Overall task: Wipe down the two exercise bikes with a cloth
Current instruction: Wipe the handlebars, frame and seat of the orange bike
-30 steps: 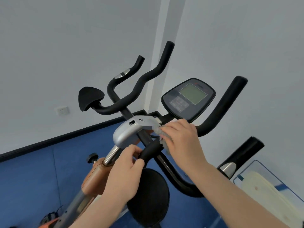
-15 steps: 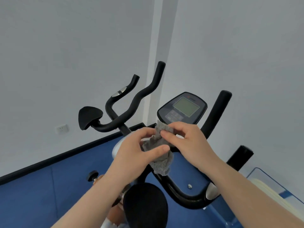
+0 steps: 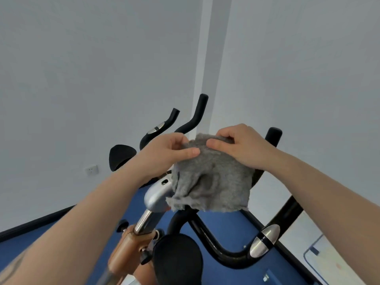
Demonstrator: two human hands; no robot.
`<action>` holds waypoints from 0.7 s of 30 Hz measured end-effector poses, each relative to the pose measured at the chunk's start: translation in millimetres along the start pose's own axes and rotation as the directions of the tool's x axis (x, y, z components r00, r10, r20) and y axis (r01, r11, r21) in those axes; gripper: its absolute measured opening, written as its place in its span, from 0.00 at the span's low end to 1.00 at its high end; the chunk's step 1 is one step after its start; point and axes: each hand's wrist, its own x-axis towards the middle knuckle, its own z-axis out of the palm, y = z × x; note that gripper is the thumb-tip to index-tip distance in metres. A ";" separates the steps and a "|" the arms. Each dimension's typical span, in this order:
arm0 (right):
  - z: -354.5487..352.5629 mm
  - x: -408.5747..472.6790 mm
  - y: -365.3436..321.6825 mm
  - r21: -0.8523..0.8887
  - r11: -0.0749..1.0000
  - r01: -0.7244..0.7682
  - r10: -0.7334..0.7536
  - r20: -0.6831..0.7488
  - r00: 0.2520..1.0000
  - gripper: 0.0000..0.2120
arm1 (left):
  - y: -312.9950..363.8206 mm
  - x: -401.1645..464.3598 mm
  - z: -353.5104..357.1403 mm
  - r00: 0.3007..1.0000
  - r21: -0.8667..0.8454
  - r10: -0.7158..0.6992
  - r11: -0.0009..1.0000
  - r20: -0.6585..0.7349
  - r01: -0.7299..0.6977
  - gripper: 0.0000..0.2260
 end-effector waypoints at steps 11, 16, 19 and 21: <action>5.9 -12.1 14.8 0.122 0.985 -0.125 0.128 -0.017 0.992 0.12 | -36.3 -13.0 21.3 0.963 -0.087 -0.233 0.966 0.134 0.245 0.15; 8.3 -12.1 16.7 0.223 0.935 -0.277 0.310 -0.133 0.941 0.13 | -43.0 -15.1 19.5 0.926 -0.138 -0.326 0.925 0.193 0.354 0.15; 15.6 -13.9 12.1 0.436 0.814 -0.383 0.441 -0.035 0.897 0.11 | -35.9 -8.8 22.9 0.945 -0.343 -0.318 0.882 0.075 0.324 0.15; 22.3 -14.6 6.0 0.601 0.689 -0.405 0.446 0.089 0.891 0.07 | -27.6 -4.1 26.3 0.965 -0.339 -0.262 0.905 0.029 0.256 0.15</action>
